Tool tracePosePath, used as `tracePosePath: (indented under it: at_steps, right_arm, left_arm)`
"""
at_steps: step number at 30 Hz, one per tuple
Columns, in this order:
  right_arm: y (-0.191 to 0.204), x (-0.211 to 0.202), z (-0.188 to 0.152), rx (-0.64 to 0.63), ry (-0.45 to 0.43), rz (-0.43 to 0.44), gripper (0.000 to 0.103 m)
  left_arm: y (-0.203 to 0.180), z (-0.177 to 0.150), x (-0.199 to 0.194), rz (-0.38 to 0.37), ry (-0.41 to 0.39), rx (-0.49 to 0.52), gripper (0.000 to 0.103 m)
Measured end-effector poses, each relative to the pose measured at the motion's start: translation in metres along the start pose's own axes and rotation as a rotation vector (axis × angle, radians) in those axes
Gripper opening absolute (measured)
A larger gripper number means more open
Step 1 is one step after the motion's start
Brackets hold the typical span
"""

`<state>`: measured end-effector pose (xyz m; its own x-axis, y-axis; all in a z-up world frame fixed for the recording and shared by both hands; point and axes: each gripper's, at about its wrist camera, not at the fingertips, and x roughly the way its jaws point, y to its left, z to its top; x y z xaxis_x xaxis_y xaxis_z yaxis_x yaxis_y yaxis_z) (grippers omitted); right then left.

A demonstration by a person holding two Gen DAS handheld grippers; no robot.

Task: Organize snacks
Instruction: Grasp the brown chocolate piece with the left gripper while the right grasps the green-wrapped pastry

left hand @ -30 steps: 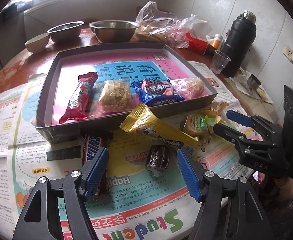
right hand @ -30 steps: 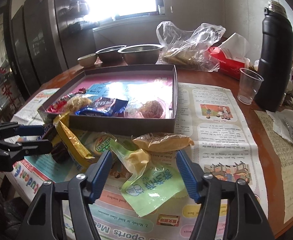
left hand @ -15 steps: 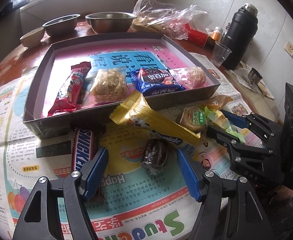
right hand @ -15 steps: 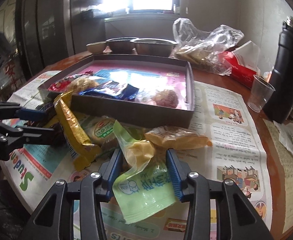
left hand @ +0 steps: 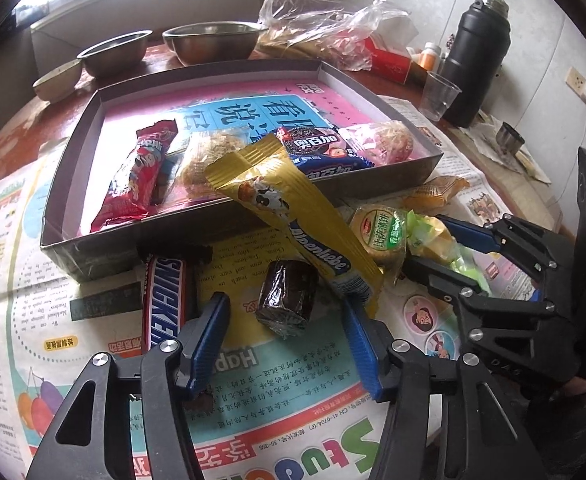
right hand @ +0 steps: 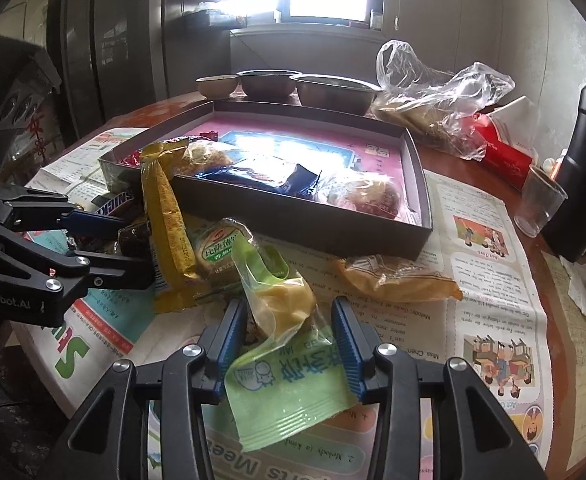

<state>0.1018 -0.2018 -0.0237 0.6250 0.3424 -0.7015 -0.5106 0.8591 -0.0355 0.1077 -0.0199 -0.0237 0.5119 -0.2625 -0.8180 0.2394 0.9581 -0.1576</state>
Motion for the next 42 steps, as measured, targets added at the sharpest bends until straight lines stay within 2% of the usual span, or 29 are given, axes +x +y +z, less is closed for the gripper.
tracePosePath:
  at_steps: [5, 9, 15, 23, 28, 31, 35, 42]
  right_arm:
    - [0.004, 0.003, 0.001, -0.008, -0.016, -0.008, 0.045]
    - [0.003, 0.004, 0.0, 0.004, -0.032, -0.001, 0.044]
    - [0.001, 0.004, 0.0, 0.027, -0.036, 0.023, 0.043]
    - [-0.013, -0.001, 0.003, 0.122, -0.033, 0.08, 0.042]
    - [-0.02, -0.011, 0.006, 0.153, -0.051, 0.09, 0.034]
    - [-0.021, -0.012, 0.008, 0.148, -0.054, 0.077, 0.034]
    - [-0.019, -0.003, 0.004, 0.14, -0.014, 0.06, 0.035]
    - [-0.017, -0.002, 0.003, 0.126, -0.025, 0.03, 0.034]
  left_arm:
    - [0.003, 0.001, 0.0, -0.011, -0.006, -0.012, 0.057]
    - [0.003, 0.002, 0.002, 0.007, -0.026, 0.0, 0.028]
    - [-0.002, 0.001, 0.002, 0.013, -0.027, 0.028, 0.028]
    - [0.007, 0.002, -0.005, -0.018, -0.023, -0.011, 0.028]
    - [0.016, 0.005, -0.019, -0.009, -0.056, -0.031, 0.028]
    - [0.021, 0.006, -0.023, -0.002, -0.066, -0.047, 0.028]
    - [0.026, 0.006, -0.027, -0.002, -0.069, -0.061, 0.028]
    - [0.035, 0.008, -0.036, -0.003, -0.091, -0.083, 0.028]
